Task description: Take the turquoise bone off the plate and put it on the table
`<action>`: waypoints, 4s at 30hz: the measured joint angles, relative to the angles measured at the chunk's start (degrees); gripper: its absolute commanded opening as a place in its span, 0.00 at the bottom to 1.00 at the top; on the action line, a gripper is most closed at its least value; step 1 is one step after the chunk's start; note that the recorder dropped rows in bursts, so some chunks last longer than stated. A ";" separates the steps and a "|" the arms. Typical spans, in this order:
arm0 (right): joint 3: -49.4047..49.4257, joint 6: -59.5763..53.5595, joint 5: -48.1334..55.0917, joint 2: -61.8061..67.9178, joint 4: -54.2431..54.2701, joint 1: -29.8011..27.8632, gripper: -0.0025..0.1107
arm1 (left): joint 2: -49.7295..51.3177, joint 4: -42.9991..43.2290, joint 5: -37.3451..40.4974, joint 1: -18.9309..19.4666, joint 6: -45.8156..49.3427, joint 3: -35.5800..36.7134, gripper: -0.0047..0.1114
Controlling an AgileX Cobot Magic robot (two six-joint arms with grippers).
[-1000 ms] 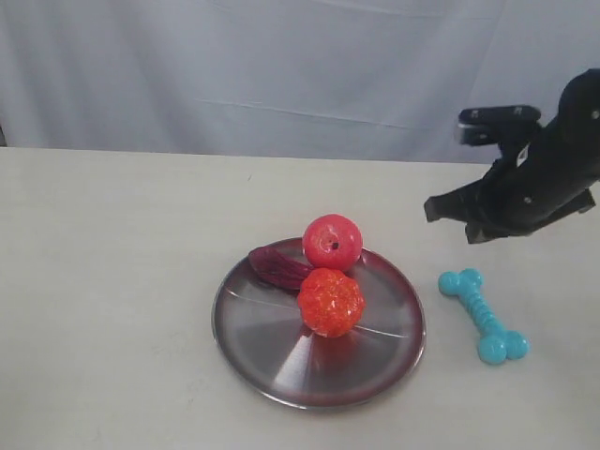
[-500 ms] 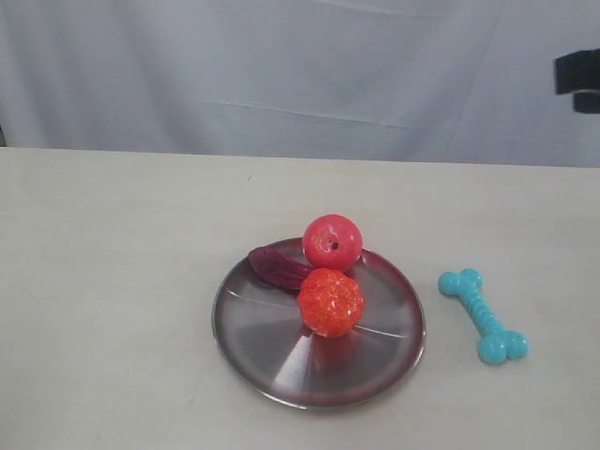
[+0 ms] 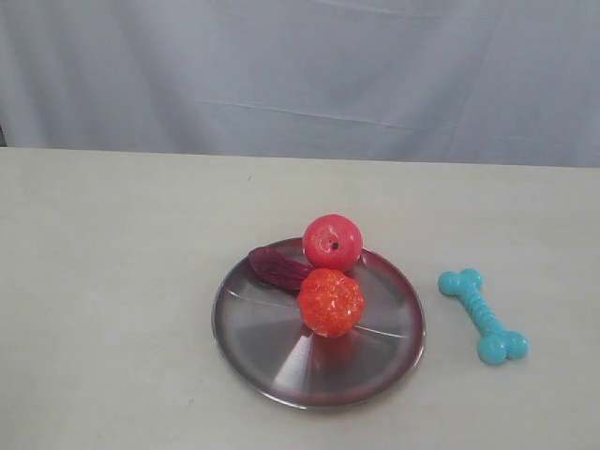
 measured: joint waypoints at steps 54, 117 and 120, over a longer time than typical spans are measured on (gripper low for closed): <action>35.49 -0.30 -28.71 -3.05 -16.06 -0.23 0.03 | 0.00 0.00 0.00 0.00 0.00 0.00 0.04; 38.55 4.01 -16.72 -3.83 -15.17 -3.60 0.03 | 0.00 0.00 0.00 0.00 0.00 0.00 0.04; 38.55 4.01 -16.72 -3.83 -15.17 -3.60 0.03 | 0.00 0.00 0.00 0.00 0.00 0.00 0.04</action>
